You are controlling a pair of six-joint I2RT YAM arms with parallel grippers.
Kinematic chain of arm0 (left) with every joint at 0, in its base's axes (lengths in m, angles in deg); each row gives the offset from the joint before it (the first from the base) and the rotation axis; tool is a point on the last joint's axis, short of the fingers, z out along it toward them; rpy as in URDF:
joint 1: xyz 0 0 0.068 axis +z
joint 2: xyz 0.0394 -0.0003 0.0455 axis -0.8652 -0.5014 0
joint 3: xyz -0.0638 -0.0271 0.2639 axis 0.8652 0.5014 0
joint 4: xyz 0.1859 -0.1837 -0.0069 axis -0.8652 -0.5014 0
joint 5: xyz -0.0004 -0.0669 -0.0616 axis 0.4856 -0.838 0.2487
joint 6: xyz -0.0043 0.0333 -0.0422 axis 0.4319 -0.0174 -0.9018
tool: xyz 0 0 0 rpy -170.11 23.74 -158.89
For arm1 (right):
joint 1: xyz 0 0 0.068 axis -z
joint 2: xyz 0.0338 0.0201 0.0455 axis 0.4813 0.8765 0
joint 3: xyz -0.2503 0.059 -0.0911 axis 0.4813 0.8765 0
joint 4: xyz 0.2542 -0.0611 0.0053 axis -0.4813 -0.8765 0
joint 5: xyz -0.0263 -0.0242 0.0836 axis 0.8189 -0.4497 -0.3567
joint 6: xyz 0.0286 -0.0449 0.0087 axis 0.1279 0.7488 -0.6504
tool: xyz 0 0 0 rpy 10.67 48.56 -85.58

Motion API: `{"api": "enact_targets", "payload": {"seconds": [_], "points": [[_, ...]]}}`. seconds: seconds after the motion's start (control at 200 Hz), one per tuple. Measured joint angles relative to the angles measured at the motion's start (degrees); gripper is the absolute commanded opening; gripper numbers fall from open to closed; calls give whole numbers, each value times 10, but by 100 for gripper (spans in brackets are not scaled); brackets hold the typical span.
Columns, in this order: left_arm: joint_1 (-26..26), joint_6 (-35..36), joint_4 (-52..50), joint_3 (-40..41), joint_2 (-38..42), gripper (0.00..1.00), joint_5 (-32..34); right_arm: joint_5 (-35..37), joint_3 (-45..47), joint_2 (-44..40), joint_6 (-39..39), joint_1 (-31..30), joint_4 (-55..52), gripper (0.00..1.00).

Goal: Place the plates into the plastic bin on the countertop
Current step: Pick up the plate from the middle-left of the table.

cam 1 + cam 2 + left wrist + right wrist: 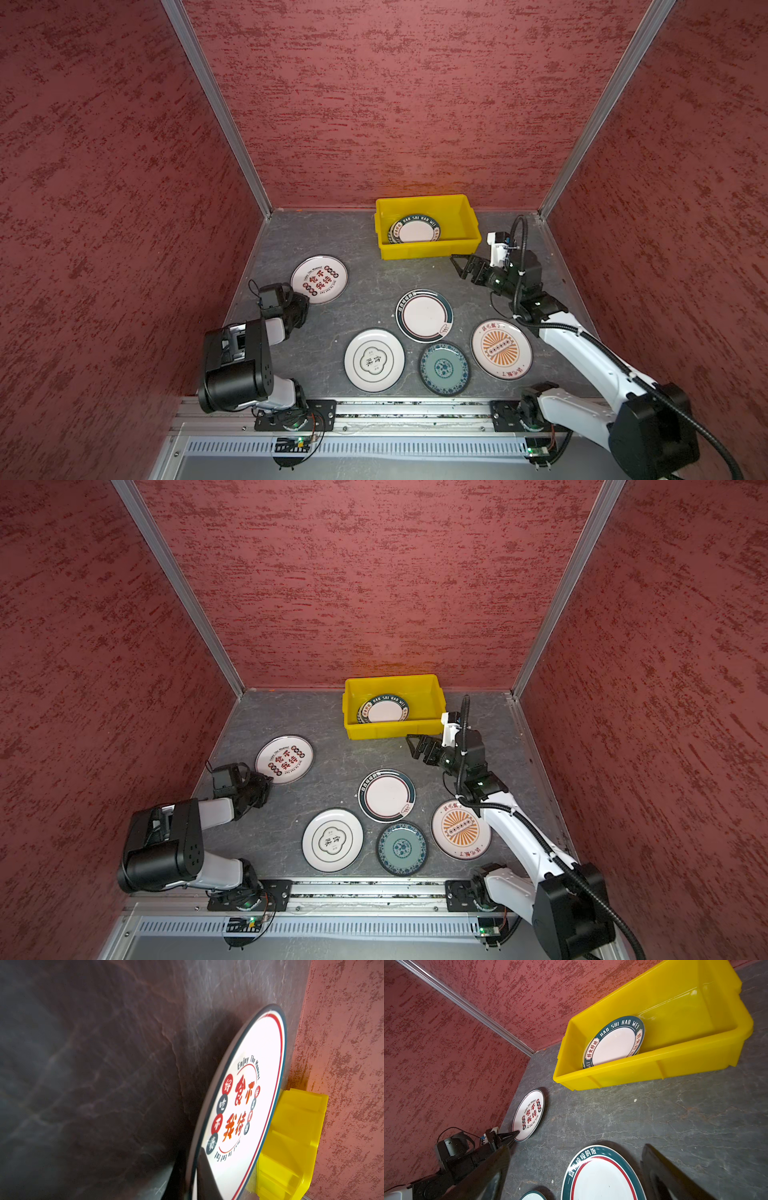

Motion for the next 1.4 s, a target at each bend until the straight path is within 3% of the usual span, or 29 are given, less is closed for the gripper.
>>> {"api": "enact_targets", "payload": {"seconds": [0.336,0.671,0.882,1.097,1.403], "points": [[0,10,-72,-3,73,0,9,0,0,0,0,0,0,99],[-14,35,-230,-4,206,0,51,-6,1,0,-7,0,0,99],[-68,44,-297,-36,273,0,86,-14,4,-3,-13,0,0,99],[-116,64,-306,-101,267,0,90,-23,7,-8,-23,0,1,99],[-190,76,-306,-126,266,0,92,-42,7,-8,-41,0,1,99]]}}
